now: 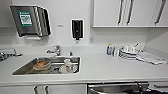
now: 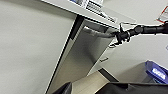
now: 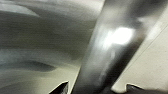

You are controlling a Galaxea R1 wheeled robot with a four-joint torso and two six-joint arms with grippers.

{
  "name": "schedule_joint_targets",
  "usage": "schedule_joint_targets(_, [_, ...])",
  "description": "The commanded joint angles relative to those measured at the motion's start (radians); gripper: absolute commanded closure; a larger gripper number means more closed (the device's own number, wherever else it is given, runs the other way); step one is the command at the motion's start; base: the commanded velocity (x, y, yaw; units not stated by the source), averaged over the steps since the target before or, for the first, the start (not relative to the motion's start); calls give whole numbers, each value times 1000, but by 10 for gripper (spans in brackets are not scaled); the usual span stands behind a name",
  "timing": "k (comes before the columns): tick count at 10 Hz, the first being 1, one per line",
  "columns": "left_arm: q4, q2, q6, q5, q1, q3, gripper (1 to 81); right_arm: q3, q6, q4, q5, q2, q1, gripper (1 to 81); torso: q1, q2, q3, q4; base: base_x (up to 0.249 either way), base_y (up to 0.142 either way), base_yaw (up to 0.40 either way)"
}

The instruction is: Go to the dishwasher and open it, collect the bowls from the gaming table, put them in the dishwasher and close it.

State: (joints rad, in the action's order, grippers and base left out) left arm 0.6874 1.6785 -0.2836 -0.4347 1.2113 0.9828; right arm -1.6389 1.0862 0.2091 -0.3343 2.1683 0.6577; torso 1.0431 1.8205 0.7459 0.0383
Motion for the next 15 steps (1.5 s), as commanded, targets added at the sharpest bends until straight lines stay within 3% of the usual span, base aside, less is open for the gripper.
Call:
schedule_joint_targets(1, [15,-54,6,-7,-74,-27,10,10,-20,-20,-204,-16,-42,10,0,0,0,0,-64,0,0])
schedule_joint_targets(10, [15,-52,6,-4,-74,-27,10,-7,-20,-17,-192,9,3,10,0,0,0,0,-76,0,0])
schedule_joint_targets(12, [17,-48,6,-4,-74,-26,10,-17,-12,-7,-165,20,38,10,-1,0,0,0,-77,0,0])
schedule_joint_targets(13, [17,-48,6,-4,-72,-26,10,-22,-8,-1,-104,17,60,10,-1,0,0,0,-78,0,0])
schedule_joint_targets(15, [17,-48,6,-4,-71,-26,10,-28,-3,65,-68,6,78,10,-1,0,0,0,-78,0,0])
